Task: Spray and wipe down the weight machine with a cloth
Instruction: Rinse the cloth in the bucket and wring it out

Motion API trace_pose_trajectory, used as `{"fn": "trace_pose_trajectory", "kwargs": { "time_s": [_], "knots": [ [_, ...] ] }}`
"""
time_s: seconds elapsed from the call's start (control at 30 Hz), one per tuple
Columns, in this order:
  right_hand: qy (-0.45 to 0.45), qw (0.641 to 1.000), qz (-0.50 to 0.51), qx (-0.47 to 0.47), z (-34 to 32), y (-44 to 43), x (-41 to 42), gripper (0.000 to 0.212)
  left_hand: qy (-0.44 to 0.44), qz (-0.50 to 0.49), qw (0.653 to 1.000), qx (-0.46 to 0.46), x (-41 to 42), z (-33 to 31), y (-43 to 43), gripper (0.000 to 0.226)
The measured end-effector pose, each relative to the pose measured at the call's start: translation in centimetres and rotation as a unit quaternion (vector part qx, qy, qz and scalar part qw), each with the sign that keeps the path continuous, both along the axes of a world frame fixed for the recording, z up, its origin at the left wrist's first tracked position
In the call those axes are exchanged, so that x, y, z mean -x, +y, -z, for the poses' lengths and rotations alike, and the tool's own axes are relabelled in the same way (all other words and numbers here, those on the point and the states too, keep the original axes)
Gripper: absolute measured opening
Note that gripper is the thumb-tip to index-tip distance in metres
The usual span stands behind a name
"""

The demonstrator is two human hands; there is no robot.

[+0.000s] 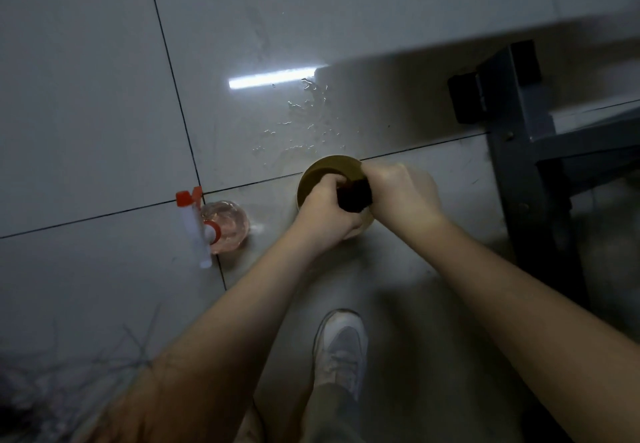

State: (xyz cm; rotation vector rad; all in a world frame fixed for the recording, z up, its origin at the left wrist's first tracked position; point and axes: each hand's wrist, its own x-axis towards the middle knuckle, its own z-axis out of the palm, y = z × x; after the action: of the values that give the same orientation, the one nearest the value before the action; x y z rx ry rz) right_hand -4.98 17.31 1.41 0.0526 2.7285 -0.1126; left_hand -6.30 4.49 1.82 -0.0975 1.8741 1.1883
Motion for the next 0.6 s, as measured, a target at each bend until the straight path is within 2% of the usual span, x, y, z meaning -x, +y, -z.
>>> {"fn": "trace_pose_trajectory", "kwargs": {
  "time_s": [0.1, 0.23, 0.4, 0.5, 0.6],
  "knots": [
    [-0.117, 0.976, 0.169, 0.074, -0.5, 0.1, -0.8, 0.036, 0.046, -0.008, 0.999, 0.022, -0.6, 0.0, -0.8, 0.076],
    [-0.144, 0.911, 0.308, 0.233, -1.0, -1.1, -1.8, 0.047, 0.076, -0.030, 0.994, 0.072, -2.6, -1.2, -2.9, 0.053],
    [-0.145, 0.810, 0.454, 0.340, -1.7, -3.5, -2.7, 0.041, -0.033, -0.038, 0.997, 0.061, -7.0, -1.9, -6.9, 0.015],
    [-0.137, 0.774, 0.499, 0.366, -2.2, -4.7, -3.1, 0.033, -0.079, 0.025, 0.988, 0.129, -9.1, -1.7, -10.3, 0.015],
    [-0.116, 0.700, 0.567, 0.420, -2.6, -5.4, -3.6, 0.035, -0.114, 0.047, 0.966, 0.227, -9.8, -0.9, -14.2, 0.011]
  ]
}}
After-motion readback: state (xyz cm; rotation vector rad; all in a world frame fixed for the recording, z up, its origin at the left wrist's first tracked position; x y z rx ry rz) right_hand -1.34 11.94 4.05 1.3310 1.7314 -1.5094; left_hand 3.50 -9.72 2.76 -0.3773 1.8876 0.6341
